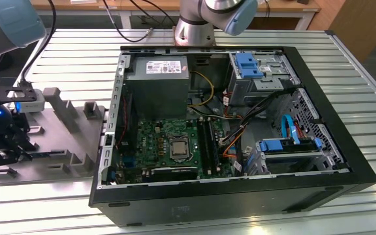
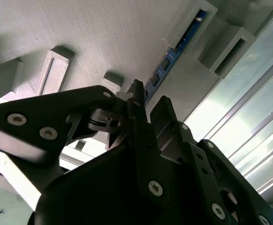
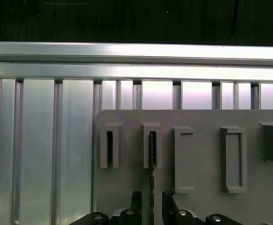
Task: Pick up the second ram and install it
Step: 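Pick up the second ram and move it above second insertion slot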
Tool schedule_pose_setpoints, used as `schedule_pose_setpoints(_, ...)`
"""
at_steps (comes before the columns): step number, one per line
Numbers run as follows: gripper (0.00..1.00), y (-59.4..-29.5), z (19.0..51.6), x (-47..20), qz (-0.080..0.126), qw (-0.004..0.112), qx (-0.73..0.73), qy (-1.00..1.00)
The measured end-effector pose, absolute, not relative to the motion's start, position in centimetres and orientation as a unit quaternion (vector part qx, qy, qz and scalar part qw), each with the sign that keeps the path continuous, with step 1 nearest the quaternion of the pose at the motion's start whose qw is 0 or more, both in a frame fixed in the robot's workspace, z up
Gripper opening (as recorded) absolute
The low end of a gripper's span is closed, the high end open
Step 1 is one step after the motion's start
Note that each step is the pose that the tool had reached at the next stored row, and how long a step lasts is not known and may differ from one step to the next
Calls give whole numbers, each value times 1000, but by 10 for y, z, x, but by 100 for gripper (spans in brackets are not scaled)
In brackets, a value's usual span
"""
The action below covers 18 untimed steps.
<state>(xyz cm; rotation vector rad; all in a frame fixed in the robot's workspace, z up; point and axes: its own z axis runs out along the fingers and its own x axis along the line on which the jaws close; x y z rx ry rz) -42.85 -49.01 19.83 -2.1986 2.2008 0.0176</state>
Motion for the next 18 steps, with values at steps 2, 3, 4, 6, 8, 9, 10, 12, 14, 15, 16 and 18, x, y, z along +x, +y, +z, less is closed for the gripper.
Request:
schedule_pose_setpoints(2, 28, -490, 198, -428, 6, 15, -707, 707)
schedule_pose_setpoints(3, 22, -490, 198, -428, 6, 15, -707, 707)
schedule_pose_setpoints(4, 22, -490, 198, -428, 6, 15, -707, 707)
schedule_pose_setpoints(6, 15, -490, 198, -428, 6, 15, -707, 707)
schedule_pose_setpoints(8, 15, -490, 198, -428, 6, 15, -707, 707)
schedule_pose_setpoints(9, 15, -490, 198, -428, 6, 16, -707, 707)
schedule_pose_setpoints(10, 15, -491, 198, -428, 6, 16, -707, 707)
schedule_pose_setpoints(12, 15, -491, 198, -428, 6, 15, -707, 707)
schedule_pose_setpoints(14, 15, -492, 198, -428, 6, 15, -707, 707)
schedule_pose_setpoints(15, 15, -492, 198, -428, 6, 15, -707, 707)
schedule_pose_setpoints(16, 15, -492, 198, -428, 6, 15, -707, 707)
schedule_pose_setpoints(18, 15, -492, 198, -428, 6, 15, -707, 707)
